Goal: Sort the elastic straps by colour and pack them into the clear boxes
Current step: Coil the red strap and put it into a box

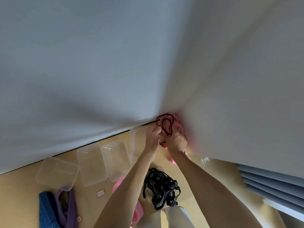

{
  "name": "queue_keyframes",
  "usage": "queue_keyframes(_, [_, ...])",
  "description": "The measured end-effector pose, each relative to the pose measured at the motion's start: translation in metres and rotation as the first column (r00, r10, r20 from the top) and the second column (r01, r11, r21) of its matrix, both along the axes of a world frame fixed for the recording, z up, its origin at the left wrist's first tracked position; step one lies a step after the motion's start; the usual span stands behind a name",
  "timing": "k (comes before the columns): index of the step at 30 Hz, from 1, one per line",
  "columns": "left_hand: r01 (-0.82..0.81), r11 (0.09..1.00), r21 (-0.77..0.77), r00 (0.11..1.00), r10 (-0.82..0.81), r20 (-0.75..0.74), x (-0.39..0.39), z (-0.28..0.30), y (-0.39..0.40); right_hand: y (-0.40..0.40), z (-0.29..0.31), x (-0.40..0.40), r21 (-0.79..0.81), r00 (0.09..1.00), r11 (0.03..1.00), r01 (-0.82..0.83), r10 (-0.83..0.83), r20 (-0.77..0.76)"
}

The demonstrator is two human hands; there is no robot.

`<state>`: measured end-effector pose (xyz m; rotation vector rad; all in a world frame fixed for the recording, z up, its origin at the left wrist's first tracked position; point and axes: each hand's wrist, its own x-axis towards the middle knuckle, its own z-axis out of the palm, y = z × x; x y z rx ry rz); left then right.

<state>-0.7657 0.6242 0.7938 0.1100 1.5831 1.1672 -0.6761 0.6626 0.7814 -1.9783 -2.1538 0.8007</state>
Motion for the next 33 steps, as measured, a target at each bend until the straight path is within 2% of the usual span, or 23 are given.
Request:
queue_keyframes(3, [0.012, 0.998, -0.059, 1.0, -0.013, -0.019, 0.003, 0.0, -0.001, -0.003, 0.0, 0.009, -0.106, 0.999, 0.994, 0.01, -0.014, -0.042])
queue_keyframes(6, [0.107, 0.983, -0.15, 0.991, -0.117, -0.06, 0.01, -0.004, 0.001, -0.009, 0.001, 0.016, -0.205, 0.999, 0.978, -0.035, 0.028, -0.039])
queue_keyframes(9, [0.119, 0.975, -0.186, 0.983, -0.142, -0.113, 0.018, -0.009, 0.012, -0.012, 0.001, 0.023, -0.205, 0.996, 0.978, -0.028, 0.009, -0.094])
queue_keyframes(12, [0.041, 0.99, -0.138, 0.996, -0.052, -0.076, 0.028, -0.014, 0.021, -0.006, -0.004, 0.033, -0.234, 0.991, 0.972, -0.023, -0.008, -0.131])
queue_keyframes(15, [-0.011, 0.988, -0.154, 0.985, -0.016, -0.173, 0.036, -0.019, 0.021, -0.002, -0.006, 0.04, -0.225, 0.987, 0.973, -0.058, 0.022, -0.159])
queue_keyframes(18, [0.032, 0.984, -0.175, 0.974, -0.07, -0.215, 0.041, -0.018, 0.02, -0.002, -0.006, 0.041, -0.208, 0.98, 0.977, -0.054, 0.012, -0.199])
queue_keyframes(22, [0.009, 0.995, -0.101, 0.992, -0.021, -0.121, 0.044, -0.003, 0.022, 0.001, 0.0, 0.044, -0.192, 0.967, 0.981, 0.005, -0.053, -0.249])
queue_keyframes(24, [0.043, 0.997, -0.059, 0.991, -0.049, -0.123, 0.043, 0.005, 0.022, 0.004, 0.005, 0.044, -0.165, 0.959, 0.986, 0.004, -0.051, -0.28])
queue_keyframes(28, [0.154, 0.988, 0.034, 0.949, -0.138, -0.284, 0.037, 0.02, 0.022, 0.004, 0.028, 0.042, -0.028, 0.945, 0.999, -0.023, 0.013, -0.327])
queue_keyframes(33, [0.176, 0.979, 0.103, 0.916, -0.125, -0.381, 0.03, 0.06, 0.012, 0.003, 0.072, 0.044, -0.098, 0.903, 0.995, -0.006, -0.037, -0.428])
